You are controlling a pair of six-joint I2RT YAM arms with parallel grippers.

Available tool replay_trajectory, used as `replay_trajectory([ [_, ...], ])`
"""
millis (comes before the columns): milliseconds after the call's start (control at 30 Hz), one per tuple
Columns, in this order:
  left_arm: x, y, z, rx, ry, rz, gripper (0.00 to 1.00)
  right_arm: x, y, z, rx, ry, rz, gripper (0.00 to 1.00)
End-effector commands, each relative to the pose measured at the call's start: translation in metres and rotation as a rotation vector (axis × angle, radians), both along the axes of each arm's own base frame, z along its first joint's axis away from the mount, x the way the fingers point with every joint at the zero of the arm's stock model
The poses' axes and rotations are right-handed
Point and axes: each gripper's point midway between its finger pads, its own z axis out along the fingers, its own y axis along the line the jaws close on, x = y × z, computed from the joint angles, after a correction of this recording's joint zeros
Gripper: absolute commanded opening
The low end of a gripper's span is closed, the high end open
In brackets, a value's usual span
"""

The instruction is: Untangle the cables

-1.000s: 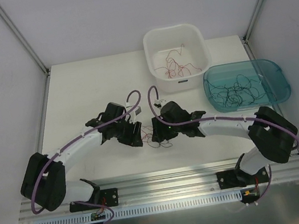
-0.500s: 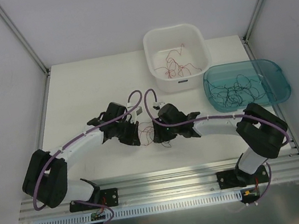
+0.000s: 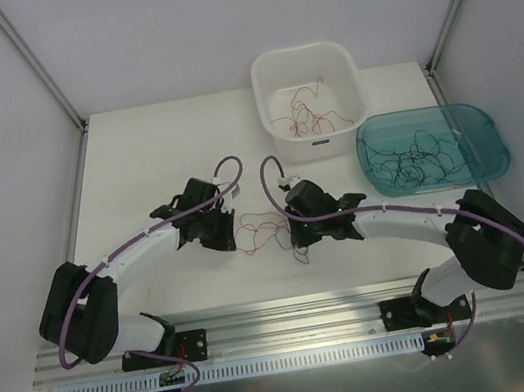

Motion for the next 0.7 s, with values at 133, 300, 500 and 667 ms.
replay_trajectory([
  [133,0.049,0.075,0.012,0.117,-0.021,0.373,0.0,0.016,-0.071,0.1,-0.114,-0.218,-0.025,0.01],
  [300,0.059,0.12,0.012,0.181,-0.006,0.536,0.0,0.023,-0.128,0.163,-0.097,-0.316,-0.109,0.01],
  [500,0.06,0.135,0.01,0.193,0.023,0.591,0.0,0.023,-0.151,0.229,0.036,-0.417,-0.122,0.01],
  [667,0.06,0.111,0.019,0.067,0.031,0.515,0.0,0.027,-0.135,0.212,0.082,-0.331,-0.105,0.0],
])
